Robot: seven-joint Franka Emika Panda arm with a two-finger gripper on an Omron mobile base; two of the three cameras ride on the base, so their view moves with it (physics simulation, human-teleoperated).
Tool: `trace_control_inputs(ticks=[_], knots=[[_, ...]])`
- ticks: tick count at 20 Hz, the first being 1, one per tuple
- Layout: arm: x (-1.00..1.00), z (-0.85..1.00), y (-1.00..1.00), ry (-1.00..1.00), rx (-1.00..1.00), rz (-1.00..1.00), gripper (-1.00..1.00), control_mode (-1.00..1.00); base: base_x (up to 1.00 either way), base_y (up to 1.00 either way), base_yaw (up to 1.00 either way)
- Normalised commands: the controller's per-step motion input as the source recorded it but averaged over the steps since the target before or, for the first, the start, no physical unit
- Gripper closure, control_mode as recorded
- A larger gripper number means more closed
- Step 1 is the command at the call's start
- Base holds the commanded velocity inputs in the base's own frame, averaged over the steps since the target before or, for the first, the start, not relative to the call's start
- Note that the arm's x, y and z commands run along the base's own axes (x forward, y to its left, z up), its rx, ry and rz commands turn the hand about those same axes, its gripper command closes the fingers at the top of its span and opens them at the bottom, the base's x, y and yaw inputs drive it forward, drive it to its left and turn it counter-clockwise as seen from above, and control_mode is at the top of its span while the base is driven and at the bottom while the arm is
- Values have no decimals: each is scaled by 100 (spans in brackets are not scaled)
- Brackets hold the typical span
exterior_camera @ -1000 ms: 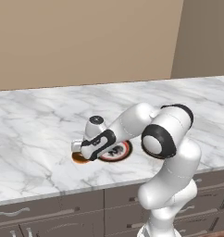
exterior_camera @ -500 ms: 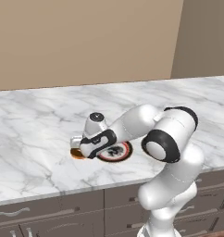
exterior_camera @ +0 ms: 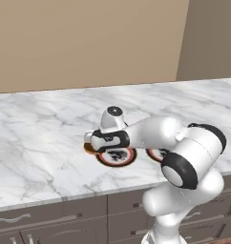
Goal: Place the pastries on the plates.
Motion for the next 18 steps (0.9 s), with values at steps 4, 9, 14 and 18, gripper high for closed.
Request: trace_control_inputs(ticks=[4, 9, 14, 18], knots=[[2, 2, -100, 0, 10, -1, 100, -100, 0, 0, 0], [3, -30, -81, 2, 3, 0, 100, -100, 0, 0, 0], [10, -15, -14, 0, 0, 0, 100, -100, 0, 0, 0], [11, -3, 0, 0, 0, 0, -100, -100, 0, 0, 0]])
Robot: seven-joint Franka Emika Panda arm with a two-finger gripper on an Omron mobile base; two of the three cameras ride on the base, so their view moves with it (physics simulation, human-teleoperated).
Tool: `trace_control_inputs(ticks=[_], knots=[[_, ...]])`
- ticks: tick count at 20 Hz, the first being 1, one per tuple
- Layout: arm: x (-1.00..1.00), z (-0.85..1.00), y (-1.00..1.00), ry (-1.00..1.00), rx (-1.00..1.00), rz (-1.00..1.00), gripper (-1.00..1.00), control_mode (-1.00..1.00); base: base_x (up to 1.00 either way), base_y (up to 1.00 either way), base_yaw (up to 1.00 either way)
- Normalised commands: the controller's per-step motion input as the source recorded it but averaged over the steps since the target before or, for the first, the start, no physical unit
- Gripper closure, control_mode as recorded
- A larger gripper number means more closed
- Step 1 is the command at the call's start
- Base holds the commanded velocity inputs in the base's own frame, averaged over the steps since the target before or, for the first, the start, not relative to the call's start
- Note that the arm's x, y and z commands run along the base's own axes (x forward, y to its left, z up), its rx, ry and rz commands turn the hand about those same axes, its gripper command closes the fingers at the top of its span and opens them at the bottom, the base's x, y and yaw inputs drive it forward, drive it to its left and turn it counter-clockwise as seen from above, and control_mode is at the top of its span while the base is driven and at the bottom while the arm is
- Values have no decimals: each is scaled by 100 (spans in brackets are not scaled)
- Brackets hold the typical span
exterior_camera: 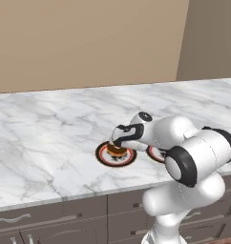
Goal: Place the pastries on the plates.
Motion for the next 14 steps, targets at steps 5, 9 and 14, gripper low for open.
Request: trace_control_inputs(ticks=[5, 9, 14], knots=[[5, -1, 0, 0, 0, 0, -100, -100, 0, 0, 0], [0, 21, -13, 0, 2, 0, -100, -100, 0, 0, 0], [0, 71, -62, 0, 1, 0, -100, -100, 0, 0, 0]])
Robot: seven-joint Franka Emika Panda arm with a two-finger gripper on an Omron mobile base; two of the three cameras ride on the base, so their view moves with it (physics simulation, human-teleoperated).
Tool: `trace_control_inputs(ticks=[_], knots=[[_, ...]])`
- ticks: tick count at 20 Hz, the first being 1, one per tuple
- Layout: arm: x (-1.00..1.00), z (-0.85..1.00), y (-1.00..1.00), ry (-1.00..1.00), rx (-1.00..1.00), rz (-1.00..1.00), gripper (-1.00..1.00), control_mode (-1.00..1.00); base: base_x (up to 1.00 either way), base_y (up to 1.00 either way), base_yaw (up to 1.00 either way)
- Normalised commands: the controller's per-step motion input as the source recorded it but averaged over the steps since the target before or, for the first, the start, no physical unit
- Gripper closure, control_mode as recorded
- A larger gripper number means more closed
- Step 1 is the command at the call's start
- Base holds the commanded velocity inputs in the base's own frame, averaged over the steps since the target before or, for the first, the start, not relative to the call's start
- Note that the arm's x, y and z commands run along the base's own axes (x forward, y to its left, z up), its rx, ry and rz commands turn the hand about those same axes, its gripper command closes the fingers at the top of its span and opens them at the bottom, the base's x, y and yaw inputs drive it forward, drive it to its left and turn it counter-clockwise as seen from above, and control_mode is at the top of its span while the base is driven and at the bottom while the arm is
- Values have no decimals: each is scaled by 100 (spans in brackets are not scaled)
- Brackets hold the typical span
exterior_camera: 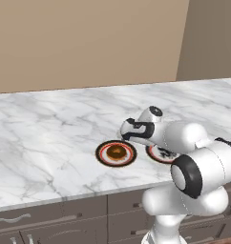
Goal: Place the pastries on the plates.
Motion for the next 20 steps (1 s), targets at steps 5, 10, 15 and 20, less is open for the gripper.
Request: trace_control_inputs(ticks=[5, 10, 15, 20], knots=[[-2, 73, -100, 0, -11, -5, -100, -100, 0, 0, 0], [-1, 67, -100, 0, -28, -4, -100, -100, 0, 0, 0], [0, 0, -100, 4, -15, -5, -100, -100, 0, 0, 0], [9, -21, -100, 4, 1, -1, -100, -100, 0, 0, 0]])
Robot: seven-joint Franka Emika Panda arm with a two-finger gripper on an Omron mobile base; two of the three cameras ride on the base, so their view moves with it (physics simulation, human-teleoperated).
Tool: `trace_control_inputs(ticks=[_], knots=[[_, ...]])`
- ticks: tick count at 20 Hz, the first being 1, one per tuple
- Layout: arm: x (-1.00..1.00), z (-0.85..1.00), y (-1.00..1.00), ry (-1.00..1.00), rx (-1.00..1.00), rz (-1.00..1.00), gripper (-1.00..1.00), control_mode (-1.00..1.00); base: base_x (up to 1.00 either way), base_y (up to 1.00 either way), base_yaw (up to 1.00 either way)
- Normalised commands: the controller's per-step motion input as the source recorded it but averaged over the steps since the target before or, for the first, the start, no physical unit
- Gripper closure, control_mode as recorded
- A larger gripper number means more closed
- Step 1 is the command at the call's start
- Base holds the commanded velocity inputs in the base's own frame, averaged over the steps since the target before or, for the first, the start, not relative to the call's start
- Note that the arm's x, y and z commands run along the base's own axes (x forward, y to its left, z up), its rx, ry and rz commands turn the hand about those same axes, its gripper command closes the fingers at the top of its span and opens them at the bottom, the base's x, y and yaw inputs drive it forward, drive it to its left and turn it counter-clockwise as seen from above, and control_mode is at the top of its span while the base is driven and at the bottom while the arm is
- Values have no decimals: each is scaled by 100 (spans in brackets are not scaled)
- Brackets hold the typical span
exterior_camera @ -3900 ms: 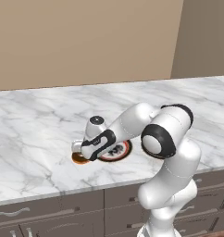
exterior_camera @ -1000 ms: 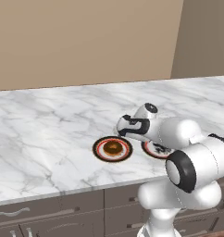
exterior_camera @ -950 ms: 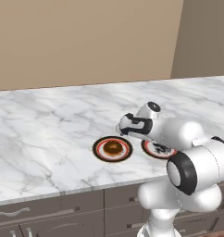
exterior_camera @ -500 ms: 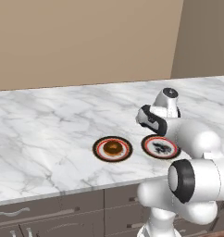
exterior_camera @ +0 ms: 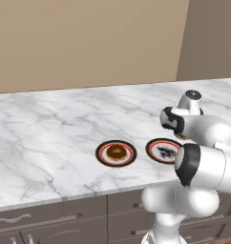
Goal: Place the pastries on the plates.
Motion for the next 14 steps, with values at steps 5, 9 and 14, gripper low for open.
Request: trace_control_inputs(ticks=[5, 9, 14], knots=[[37, -3, -98, 6, 20, 5, -100, -100, 0, 0, 0], [66, -1, -50, 1, 8, 0, -100, -100, 0, 0, 0], [62, 0, -1, 0, 0, 0, -100, -100, 0, 0, 0]])
